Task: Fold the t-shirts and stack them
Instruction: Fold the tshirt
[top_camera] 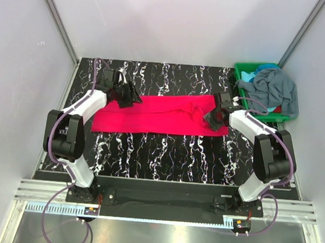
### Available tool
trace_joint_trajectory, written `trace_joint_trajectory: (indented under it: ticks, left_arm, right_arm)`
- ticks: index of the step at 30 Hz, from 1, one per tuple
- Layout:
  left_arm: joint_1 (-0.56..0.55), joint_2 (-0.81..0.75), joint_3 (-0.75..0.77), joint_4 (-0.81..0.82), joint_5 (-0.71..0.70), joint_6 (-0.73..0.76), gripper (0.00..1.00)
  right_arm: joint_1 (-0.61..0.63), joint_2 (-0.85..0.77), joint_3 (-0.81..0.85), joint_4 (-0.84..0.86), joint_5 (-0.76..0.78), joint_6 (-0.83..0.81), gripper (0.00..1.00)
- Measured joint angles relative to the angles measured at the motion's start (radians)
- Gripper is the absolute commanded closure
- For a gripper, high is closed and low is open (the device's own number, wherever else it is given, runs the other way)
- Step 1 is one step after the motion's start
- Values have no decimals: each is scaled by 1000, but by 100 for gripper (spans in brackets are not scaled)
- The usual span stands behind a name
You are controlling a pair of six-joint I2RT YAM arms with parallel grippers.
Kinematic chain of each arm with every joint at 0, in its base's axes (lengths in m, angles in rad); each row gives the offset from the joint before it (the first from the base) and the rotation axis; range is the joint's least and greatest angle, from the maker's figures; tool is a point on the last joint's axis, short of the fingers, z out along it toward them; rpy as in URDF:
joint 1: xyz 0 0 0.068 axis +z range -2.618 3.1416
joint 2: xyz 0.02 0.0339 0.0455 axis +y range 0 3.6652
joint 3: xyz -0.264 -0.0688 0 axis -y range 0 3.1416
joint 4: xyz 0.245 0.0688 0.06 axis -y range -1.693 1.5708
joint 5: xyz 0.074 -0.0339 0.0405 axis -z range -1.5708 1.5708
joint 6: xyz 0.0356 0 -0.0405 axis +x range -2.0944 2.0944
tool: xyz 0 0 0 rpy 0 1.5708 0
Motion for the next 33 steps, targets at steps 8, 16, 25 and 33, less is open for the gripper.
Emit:
trace_joint_trajectory:
  ticks: [8, 16, 25, 33]
  left_arm:
    - [-16, -11, 0, 0, 0, 15, 42]
    - [15, 111, 23, -47, -108, 64, 42]
    - [49, 207, 43, -97, -166, 90, 42]
    - [27, 207, 61, -113, -143, 124, 44]
  right_arm:
    - [3, 45, -22, 48, 21, 3, 100]
    - [3, -77, -103, 57, 9, -23, 100]
    - [3, -124, -188, 77, 14, -51, 100]
    - [3, -184, -189, 93, 35, -72, 100]
